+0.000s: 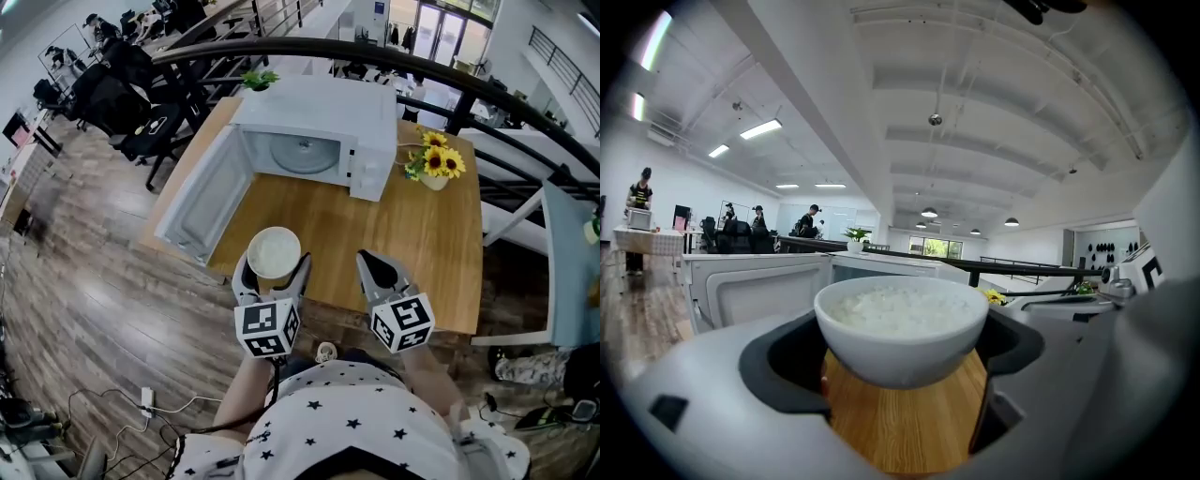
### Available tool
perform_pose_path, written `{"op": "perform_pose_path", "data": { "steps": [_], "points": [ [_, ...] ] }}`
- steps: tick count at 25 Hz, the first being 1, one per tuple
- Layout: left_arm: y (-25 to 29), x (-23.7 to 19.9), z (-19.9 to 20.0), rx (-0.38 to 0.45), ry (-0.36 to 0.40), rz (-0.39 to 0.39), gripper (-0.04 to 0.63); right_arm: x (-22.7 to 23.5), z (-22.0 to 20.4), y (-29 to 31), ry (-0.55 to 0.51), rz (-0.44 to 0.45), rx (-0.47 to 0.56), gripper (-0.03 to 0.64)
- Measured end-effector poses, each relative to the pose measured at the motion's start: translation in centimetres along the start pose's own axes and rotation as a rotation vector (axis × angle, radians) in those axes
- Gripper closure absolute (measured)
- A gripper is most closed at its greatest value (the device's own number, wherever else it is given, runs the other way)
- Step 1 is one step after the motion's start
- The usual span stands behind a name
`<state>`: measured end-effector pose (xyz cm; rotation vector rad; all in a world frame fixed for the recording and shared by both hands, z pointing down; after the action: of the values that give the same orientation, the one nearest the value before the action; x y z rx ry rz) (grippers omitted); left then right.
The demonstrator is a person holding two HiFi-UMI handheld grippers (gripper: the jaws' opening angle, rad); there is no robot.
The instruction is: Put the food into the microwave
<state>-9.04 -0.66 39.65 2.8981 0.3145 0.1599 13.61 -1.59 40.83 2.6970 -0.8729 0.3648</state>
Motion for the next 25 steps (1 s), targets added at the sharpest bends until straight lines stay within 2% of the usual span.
{"op": "perform_pose_path", "data": {
  "steps": [12,25],
  "points": [
    [2.5,-1.0,-0.4,-0.019,-0.004,0.010,0.126,1.1,-0.1,2.0,0.011,0.001,-0.019,0.611],
    [11.2,-3.9,0.7,-0.033,0.020,-0.043,0.126,4.0,2.7,8.7,0.002,-0.034,-0.014,0.611]
  ]
}}
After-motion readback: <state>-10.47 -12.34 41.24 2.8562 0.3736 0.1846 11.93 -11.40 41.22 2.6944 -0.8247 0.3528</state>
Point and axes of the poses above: the fingertips, and each gripper's own axes: y forward along the fingers, x to its right, z out of its top, the point moved 9 cm from there along -y, backward along the fingers, and after that the axes turned 13 degrees about y, right-handed, at the moved point
